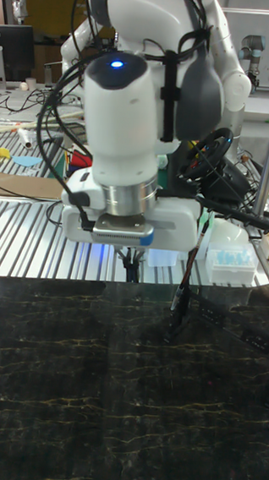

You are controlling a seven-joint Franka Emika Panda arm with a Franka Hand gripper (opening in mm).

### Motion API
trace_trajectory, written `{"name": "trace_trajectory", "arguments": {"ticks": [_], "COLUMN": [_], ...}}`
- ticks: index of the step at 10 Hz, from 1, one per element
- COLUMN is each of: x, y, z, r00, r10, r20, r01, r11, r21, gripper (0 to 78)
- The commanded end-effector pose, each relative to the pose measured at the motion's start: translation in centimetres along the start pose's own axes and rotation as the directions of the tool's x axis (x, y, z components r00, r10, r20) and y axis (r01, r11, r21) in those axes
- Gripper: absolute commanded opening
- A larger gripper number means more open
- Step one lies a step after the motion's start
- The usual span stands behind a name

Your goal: Place the brush on the pen rack

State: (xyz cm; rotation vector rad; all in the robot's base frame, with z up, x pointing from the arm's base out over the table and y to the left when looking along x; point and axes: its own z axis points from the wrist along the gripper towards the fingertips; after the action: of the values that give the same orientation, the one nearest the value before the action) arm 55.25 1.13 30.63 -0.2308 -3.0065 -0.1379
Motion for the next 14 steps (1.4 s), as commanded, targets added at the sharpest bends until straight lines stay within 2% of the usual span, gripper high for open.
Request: {"name": "trace_trajectory", "arguments": {"ticks": [1,4,8,10,14], "x": [-0.25,-0.78,-0.75,-0.58,-0.55], "y": [0.31,-0.21,-0.36,-0.29,-0.22], "z": [0.17,0.56,0.44,0.27,0.19], "r00": [0.999,0.999,0.999,0.997,0.996], "r10": [-0.029,-0.035,-0.028,-0.039,-0.055], "r20": [0.022,0.008,0.017,0.061,0.068], "r01": [0.027,0.034,0.026,0.035,0.051], "r11": [0.996,0.997,0.997,0.997,0.996], "r21": [0.086,0.069,0.074,0.070,0.069], "gripper": [1.6,1.6,1.6,1.6,1.6]}}
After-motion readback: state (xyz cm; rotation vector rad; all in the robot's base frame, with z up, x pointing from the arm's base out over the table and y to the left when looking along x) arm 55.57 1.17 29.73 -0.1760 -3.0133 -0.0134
